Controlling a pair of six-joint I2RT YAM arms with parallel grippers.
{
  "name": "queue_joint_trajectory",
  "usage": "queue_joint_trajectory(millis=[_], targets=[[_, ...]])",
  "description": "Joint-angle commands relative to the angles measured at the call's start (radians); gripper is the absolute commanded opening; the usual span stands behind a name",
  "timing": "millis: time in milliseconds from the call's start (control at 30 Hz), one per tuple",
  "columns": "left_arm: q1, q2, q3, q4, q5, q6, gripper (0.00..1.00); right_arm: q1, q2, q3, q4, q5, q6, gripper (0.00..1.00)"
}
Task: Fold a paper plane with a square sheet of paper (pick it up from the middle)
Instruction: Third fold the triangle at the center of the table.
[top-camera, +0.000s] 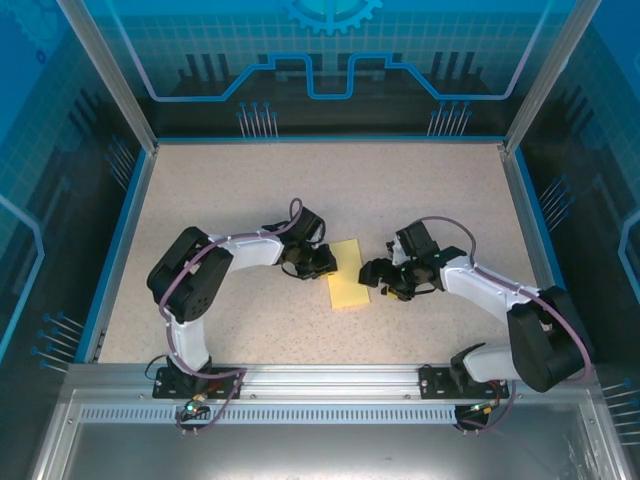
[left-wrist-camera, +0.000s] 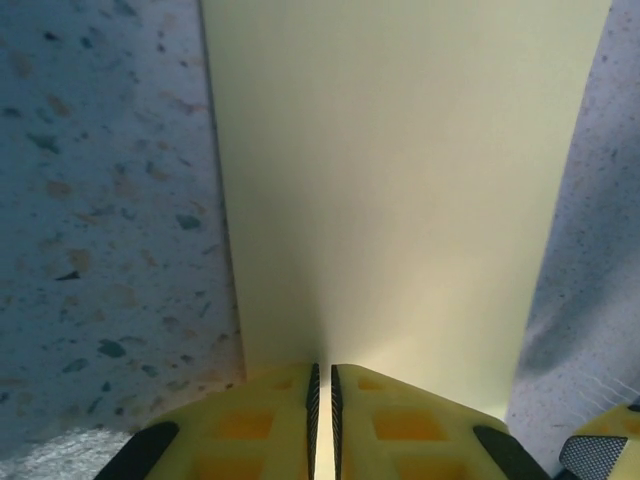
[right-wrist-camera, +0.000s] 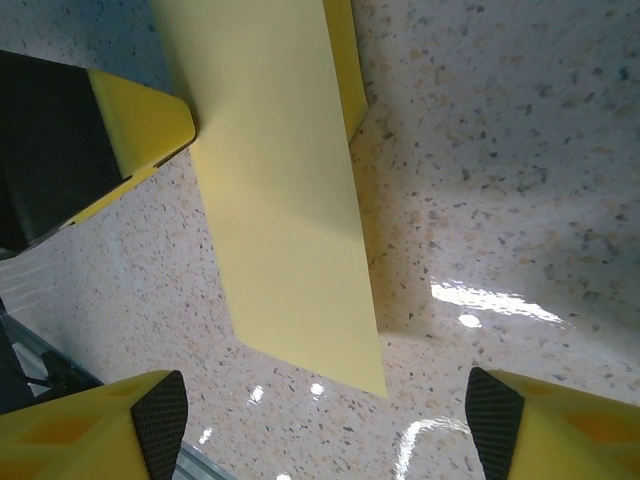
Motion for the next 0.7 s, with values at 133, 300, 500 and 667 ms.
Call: queue_joint_trajectory(millis=[133,300,500,667], targets=[[-0.003,0.026,0.012,-0.046,-0.039,-0.013,0.13,0.015,0.051,-0.024,0.052,-0.059,0.049,0.72],[-0.003,0.031,0.012,-0.052,-0.042,-0.013,0.13,0.035,0.084,-0.019,0.063,-0.058,0.052,0.69],[-0.003,0.031,0.01,-0.056,-0.043,-0.013,0.13,0.057,0.125,-0.011,0.06,-0.048,0.048,0.66],[-0.003,0.033,0.012,-0.058,-0.045,-0.013,0.13,0.072,0.146,-0.003,0.068,-0.056,0.042,0.62]])
